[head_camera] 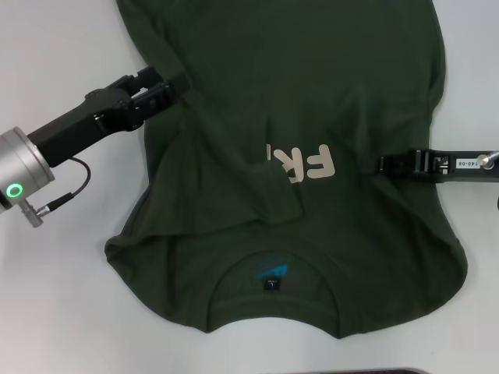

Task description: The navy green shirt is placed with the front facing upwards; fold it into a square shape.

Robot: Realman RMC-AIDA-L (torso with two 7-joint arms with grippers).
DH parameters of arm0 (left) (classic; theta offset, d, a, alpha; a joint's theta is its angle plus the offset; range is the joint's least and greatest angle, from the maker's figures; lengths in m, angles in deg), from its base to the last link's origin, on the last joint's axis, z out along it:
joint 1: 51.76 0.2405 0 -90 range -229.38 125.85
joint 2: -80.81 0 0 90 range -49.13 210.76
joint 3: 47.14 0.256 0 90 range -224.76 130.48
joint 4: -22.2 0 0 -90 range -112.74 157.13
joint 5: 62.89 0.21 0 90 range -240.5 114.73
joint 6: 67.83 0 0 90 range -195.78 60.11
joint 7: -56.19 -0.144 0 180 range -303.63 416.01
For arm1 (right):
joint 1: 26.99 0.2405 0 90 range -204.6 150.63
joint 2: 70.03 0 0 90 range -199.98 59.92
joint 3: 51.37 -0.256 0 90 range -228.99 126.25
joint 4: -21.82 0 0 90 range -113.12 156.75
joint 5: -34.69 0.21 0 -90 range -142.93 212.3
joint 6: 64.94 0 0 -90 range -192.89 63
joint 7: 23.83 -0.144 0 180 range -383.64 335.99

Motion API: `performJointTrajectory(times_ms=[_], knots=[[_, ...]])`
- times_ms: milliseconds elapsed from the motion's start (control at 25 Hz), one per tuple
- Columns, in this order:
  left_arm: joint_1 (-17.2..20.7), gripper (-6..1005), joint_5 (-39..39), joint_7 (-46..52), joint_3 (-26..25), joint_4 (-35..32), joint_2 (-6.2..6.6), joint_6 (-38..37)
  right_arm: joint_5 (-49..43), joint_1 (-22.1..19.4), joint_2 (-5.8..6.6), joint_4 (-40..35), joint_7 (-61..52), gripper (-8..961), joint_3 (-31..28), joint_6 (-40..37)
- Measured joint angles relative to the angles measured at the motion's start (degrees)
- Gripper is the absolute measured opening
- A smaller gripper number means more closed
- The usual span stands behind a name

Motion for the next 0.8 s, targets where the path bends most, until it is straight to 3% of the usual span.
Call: performJointTrajectory(times_ms=[120,520,800], knots=[[-0.06,826,0.00,0.00,0.00,-0.05,0.00,0.01,0.00,0.01,0.20,0.02,-0.11,97,0.17,-1.01],[-0.23,824,0.00,0.00,0.00,-0.08,0.00,0.01,0.58,-0.01,0.70,-0.07,0.38,548,-0.07,-2.94],[-0.09,824,0.00,0.02,0.24,-0.30,0.30,-0.50,9.45,-1.29,1.03,0.41,8.81,731,-1.88,-5.72]])
